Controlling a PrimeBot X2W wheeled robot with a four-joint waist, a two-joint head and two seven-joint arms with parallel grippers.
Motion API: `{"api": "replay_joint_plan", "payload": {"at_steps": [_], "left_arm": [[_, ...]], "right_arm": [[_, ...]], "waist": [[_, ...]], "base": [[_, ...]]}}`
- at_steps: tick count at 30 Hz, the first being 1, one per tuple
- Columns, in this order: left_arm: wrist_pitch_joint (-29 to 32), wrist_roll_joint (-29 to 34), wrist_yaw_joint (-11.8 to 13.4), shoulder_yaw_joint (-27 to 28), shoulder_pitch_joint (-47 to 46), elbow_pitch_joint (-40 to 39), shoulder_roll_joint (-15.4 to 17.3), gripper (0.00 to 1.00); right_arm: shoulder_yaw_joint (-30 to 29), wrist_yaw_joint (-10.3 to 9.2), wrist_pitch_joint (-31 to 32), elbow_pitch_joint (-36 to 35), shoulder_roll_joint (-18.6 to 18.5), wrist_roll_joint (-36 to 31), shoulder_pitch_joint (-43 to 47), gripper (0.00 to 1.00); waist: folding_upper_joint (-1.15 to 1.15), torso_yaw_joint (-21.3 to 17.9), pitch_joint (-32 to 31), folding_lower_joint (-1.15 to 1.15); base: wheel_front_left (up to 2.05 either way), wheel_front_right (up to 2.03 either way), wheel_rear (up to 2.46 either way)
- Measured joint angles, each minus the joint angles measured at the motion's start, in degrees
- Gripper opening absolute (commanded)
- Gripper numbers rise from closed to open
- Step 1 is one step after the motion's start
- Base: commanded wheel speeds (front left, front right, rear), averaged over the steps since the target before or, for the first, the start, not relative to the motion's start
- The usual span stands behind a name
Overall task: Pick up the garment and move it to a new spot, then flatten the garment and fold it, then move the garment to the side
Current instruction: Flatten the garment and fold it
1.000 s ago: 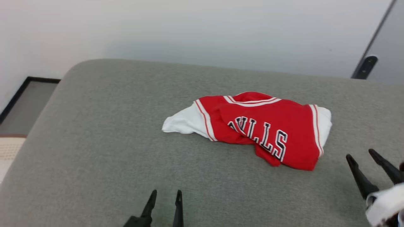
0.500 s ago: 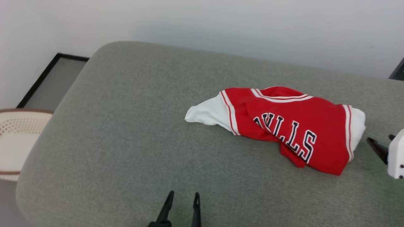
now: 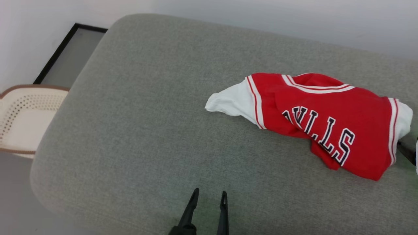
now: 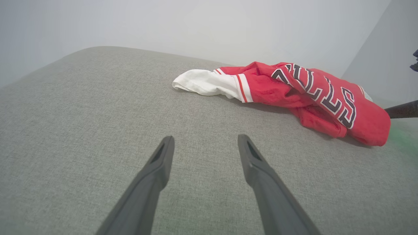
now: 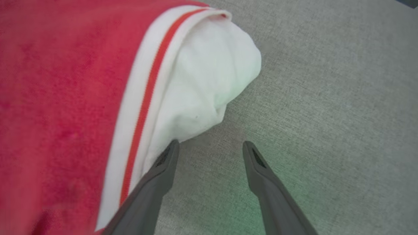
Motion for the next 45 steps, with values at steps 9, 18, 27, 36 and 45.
{"api": "replay_joint_plan", "payload": {"at_steps": [9,18,27,36,45], "left_arm": [[0.00,-1.38,2.21,-2.53,-1.28,-0.30,-0.01,1.00],[0.00,-2.14,2.75,-2.99,-1.72,-0.30,-0.01,1.00],[-0.01,-2.32,2.68,-2.69,-1.74,-0.40,-0.01,1.00],[-0.01,-2.71,2.48,-2.55,-1.72,-0.12,-0.01,1.00],[-0.01,-3.25,2.74,-3.18,-1.77,-0.23,-0.01,1.00]], "right_arm": [[5.00,-0.01,-1.41,0.93,-1.18,3.38,-2.60,0.06],[8.36,0.00,-3.03,1.31,-1.57,6.89,-4.50,0.00],[11.60,-0.01,-4.53,-0.54,-1.54,9.40,-6.90,0.00],[15.85,-0.01,-7.11,-9.39,-0.19,11.03,-7.62,0.00],[19.53,-0.01,-7.57,-18.40,-0.48,11.33,-6.35,0.00]], "waist": [[0.00,1.61,1.88,0.00],[0.00,1.66,1.89,0.00],[0.00,1.11,1.60,0.00],[0.00,0.91,1.38,0.00],[0.00,0.76,2.13,0.00]], "base": [[0.00,0.00,0.00],[0.00,0.00,0.00],[0.00,0.00,0.00],[0.00,0.00,0.00],[0.00,0.00,0.00]]}}
